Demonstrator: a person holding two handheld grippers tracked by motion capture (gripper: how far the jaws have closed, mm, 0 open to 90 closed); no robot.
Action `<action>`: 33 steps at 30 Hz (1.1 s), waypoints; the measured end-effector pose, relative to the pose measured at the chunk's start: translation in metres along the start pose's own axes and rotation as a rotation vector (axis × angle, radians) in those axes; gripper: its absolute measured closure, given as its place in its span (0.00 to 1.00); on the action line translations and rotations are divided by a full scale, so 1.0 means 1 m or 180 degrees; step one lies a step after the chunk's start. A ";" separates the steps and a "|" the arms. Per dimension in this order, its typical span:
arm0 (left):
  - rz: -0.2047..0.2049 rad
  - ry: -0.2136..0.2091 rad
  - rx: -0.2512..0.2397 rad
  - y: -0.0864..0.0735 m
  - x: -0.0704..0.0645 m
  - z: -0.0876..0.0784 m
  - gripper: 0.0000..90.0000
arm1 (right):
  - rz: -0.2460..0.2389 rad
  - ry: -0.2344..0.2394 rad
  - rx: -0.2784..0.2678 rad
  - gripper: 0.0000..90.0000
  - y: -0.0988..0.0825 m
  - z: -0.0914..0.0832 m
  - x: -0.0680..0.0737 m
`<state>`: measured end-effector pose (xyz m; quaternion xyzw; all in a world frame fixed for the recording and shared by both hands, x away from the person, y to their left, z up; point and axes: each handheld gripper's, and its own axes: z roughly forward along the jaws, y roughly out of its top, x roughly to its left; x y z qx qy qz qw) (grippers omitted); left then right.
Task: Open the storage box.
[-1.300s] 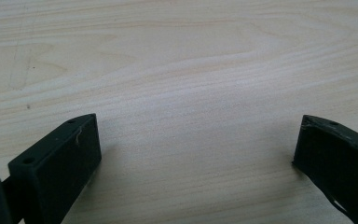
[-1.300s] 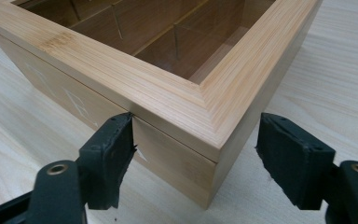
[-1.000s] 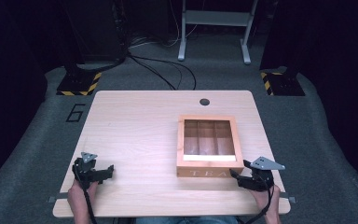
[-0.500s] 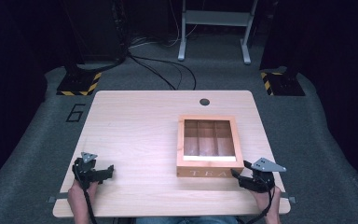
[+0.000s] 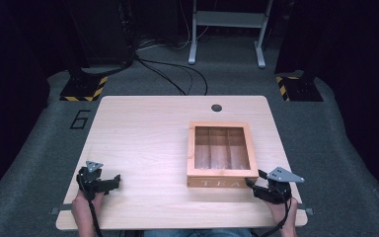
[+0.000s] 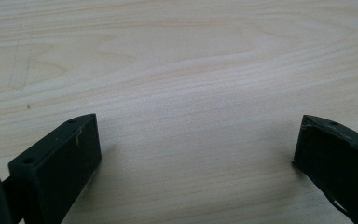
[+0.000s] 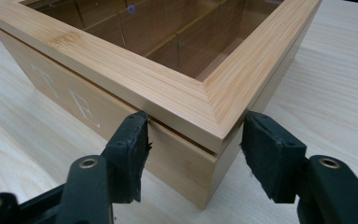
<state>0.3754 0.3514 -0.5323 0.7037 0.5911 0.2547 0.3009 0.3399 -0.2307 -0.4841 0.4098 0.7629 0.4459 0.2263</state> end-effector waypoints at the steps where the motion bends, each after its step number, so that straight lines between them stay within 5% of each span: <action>1: 0.0000 0.0000 0.0001 0.000 0.000 0.000 0.01 | -0.0013 -0.0002 -0.0010 0.46 0.000 0.000 0.000; 33: 0.0000 0.0000 0.0000 0.000 0.000 0.000 0.01 | 0.0074 -0.0134 -0.0307 0.45 0.010 0.002 -0.001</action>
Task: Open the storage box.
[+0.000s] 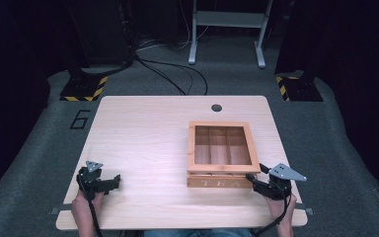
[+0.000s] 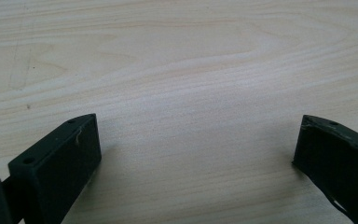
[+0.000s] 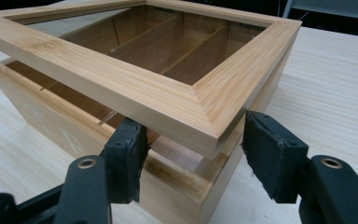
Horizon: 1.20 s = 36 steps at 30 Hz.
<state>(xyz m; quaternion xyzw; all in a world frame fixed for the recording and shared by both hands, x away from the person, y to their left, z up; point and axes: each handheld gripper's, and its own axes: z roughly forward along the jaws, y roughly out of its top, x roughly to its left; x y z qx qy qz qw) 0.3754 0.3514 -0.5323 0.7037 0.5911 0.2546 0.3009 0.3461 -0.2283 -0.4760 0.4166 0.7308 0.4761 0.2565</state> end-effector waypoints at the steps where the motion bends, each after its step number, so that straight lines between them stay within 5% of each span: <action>1: 0.0000 0.0000 -0.0001 0.000 0.000 0.000 0.01 | 0.0008 -0.0011 -0.0010 0.45 0.000 0.000 0.000; 15: 0.0000 0.0000 -0.0001 0.000 0.000 0.000 0.01 | 0.0050 -0.0102 -0.0226 0.41 0.006 0.009 -0.007; 36: 0.0000 0.0000 0.0000 0.000 0.000 0.000 0.01 | -0.0013 -0.0346 -0.0654 0.57 0.029 0.015 -0.011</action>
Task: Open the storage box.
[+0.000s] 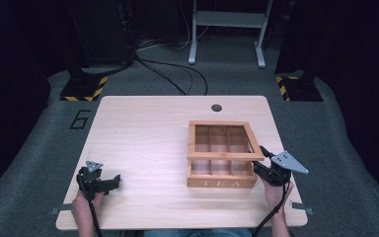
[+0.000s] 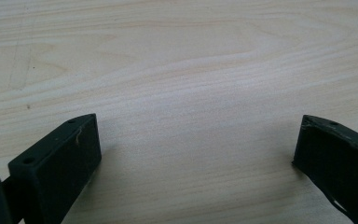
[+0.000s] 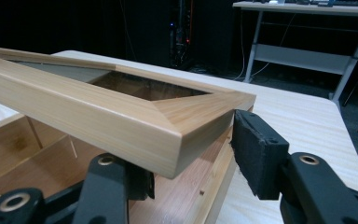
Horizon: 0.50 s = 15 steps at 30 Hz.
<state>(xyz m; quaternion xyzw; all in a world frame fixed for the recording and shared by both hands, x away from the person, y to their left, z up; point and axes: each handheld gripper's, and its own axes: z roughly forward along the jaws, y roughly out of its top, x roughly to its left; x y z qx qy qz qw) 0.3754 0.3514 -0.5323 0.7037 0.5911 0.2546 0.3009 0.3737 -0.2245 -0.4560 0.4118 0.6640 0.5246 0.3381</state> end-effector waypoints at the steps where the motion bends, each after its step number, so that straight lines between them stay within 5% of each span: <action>1: -0.0001 0.0000 -0.0001 0.000 0.000 0.000 0.01 | 0.0000 0.0015 -0.0014 0.57 0.001 0.000 0.000; 15: 0.0001 0.0000 -0.0001 0.000 0.000 0.000 0.01 | -0.0003 -0.0029 -0.0174 0.61 0.007 0.004 -0.003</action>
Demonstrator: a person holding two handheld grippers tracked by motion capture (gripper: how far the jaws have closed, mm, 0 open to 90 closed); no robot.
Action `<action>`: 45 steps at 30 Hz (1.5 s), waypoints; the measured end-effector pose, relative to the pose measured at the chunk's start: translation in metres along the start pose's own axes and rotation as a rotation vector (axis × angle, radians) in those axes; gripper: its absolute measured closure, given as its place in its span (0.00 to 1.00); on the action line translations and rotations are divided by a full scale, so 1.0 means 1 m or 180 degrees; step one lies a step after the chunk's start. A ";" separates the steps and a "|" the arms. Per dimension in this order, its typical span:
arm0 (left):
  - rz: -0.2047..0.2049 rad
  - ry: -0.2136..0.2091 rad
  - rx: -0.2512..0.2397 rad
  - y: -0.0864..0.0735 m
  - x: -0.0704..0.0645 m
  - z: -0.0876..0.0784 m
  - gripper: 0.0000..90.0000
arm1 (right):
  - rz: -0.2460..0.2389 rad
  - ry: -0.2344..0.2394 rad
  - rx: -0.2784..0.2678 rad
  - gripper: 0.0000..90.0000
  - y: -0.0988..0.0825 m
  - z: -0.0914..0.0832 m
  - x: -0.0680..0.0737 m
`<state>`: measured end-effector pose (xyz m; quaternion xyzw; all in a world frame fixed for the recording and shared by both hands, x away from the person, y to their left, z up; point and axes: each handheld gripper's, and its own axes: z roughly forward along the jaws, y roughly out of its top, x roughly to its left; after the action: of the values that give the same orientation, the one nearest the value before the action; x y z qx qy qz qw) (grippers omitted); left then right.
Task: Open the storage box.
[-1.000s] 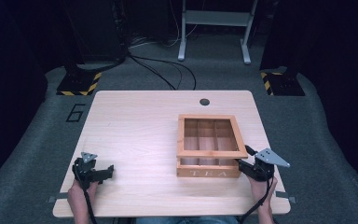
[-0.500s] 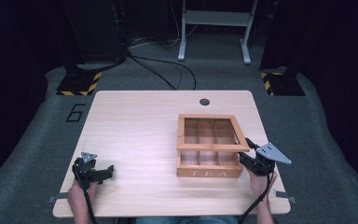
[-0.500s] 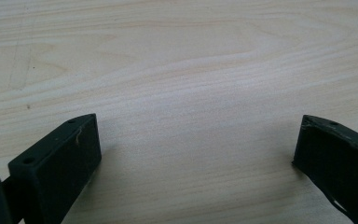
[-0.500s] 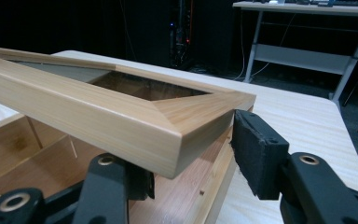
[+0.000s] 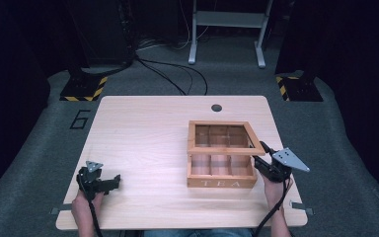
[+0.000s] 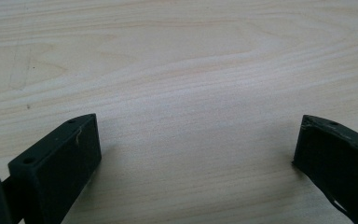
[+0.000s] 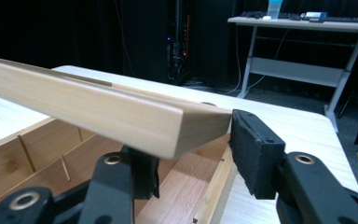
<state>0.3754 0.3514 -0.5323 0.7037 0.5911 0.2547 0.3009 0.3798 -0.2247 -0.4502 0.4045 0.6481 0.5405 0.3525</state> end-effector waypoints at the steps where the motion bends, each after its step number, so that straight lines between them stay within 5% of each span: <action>1: -0.0001 0.0000 -0.0001 0.000 0.000 0.000 0.01 | 0.0004 -0.0006 -0.0015 0.62 0.001 0.000 0.000; 22: 0.0007 0.0005 -0.0004 0.000 0.000 0.000 0.01 | 0.0089 0.0036 -0.0147 0.67 0.032 0.009 -0.012; 45: 0.0004 0.0003 -0.0007 0.000 0.000 0.000 0.01 | 0.0213 0.0138 0.0085 0.67 0.072 0.031 -0.030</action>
<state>0.3754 0.3514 -0.5324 0.7036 0.5905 0.2559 0.3012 0.4305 -0.2329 -0.3832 0.4188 0.6489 0.5519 0.3146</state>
